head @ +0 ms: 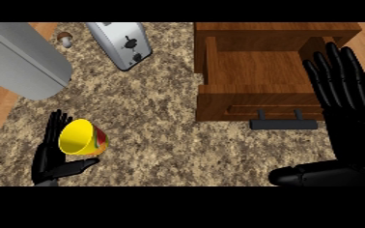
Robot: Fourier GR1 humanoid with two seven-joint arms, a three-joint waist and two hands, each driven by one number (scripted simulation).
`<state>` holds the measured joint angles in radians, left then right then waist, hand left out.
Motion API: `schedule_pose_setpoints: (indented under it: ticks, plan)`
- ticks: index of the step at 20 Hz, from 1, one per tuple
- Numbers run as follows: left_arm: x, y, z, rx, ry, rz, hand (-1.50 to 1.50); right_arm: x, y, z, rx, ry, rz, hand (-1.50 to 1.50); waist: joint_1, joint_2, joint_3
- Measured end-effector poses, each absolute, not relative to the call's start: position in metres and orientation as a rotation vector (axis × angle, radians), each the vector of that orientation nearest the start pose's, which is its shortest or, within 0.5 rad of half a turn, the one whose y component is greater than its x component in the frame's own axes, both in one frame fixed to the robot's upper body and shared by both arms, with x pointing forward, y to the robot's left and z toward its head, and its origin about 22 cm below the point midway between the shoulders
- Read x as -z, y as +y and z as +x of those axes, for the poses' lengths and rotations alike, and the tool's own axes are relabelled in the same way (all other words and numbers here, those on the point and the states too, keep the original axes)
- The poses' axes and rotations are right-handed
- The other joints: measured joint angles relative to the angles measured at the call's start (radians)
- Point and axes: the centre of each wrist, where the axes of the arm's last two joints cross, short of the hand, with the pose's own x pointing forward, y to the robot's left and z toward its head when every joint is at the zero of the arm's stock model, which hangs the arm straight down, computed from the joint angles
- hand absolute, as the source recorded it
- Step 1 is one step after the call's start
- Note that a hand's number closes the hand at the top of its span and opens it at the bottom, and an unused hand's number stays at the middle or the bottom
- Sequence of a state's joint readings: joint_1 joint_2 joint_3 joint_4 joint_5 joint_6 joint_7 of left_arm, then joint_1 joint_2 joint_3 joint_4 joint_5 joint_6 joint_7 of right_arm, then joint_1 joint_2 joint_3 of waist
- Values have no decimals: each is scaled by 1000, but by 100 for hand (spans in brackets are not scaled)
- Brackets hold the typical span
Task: Pick up the cup, place it into the drawer and close the drawer
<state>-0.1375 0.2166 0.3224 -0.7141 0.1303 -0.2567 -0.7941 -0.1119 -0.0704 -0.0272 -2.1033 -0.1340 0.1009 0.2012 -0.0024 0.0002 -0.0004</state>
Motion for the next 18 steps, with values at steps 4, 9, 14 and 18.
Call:
schedule_pose_setpoints:
  ticks: [4, 9, 14, 18]
  plan:
    - [135, 355, 214, -223, -1721, 48, -150, -146, -232, 221, -134, -2003, 163, -150, 0, 0, 0]
    - [139, 351, 221, -261, -1706, 21, -150, -138, -230, 224, -135, -1999, 162, -150, -1, 0, 0]
    - [145, 344, 222, -280, -1694, -26, -150, -147, -240, 221, -134, -2001, 162, -150, -2, 0, 0]
    - [146, 344, 225, -296, -1682, -92, -150, -148, -232, 226, -130, -2000, 162, -150, -2, 1, -1]
